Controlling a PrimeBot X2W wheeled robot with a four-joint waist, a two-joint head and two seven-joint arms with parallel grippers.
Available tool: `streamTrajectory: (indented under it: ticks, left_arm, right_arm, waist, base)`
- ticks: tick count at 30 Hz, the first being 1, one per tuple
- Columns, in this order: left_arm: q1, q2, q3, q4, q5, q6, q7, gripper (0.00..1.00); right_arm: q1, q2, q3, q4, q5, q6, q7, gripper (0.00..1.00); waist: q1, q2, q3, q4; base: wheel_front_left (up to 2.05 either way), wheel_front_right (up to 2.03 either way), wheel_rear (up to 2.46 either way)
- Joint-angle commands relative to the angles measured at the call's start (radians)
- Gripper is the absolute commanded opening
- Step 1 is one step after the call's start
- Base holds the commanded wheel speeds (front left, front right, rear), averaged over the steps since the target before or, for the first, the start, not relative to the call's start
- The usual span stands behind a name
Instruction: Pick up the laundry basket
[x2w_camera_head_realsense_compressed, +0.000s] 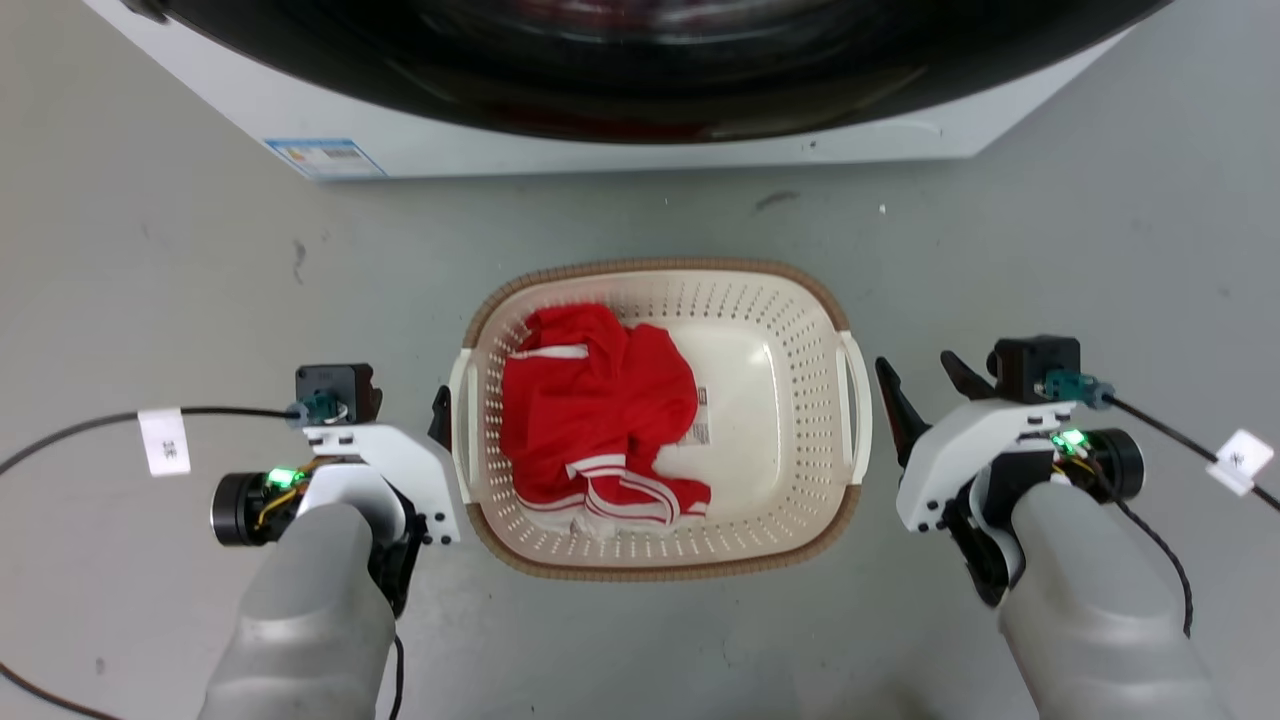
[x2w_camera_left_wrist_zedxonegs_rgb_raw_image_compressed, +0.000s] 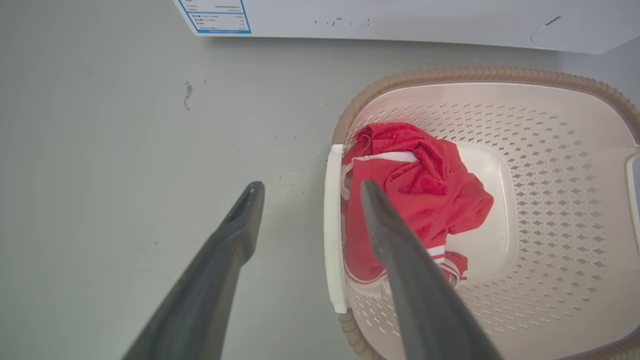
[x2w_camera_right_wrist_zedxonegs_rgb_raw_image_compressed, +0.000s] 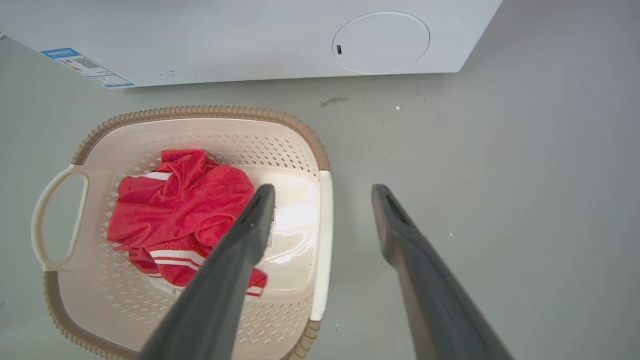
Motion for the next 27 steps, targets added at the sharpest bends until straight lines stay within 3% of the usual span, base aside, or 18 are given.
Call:
streamTrajectory:
  ticks: [1,11,27]
  left_arm:
    - [-0.036,0.008,-0.004,0.024,-0.004,-0.008,0.012,1.0]
    - [-0.17,0.025,-0.032,0.115,-0.008,-0.03,0.058,1.0]
    - [-0.29,0.037,-0.06,0.165,-0.023,-0.039,0.124,1.0]
  right_arm:
    - [-0.044,0.0,0.018,0.032,0.023,0.0,0.004,1.0]
    - [-0.195,0.0,0.126,0.177,0.133,0.0,0.026,1.0]
    - [-0.327,0.0,0.289,0.265,0.277,0.0,0.071,1.0]
  waist:
    - [-0.0002,0.0,0.059,-0.014]
    - [-0.0002,0.0,0.171,-0.021]
    - [-0.0002,0.0,0.282,-0.034]
  base:
    - [0.0,0.0,0.0]
    - [0.0,0.0,0.0]
    - [0.0,0.0,0.0]
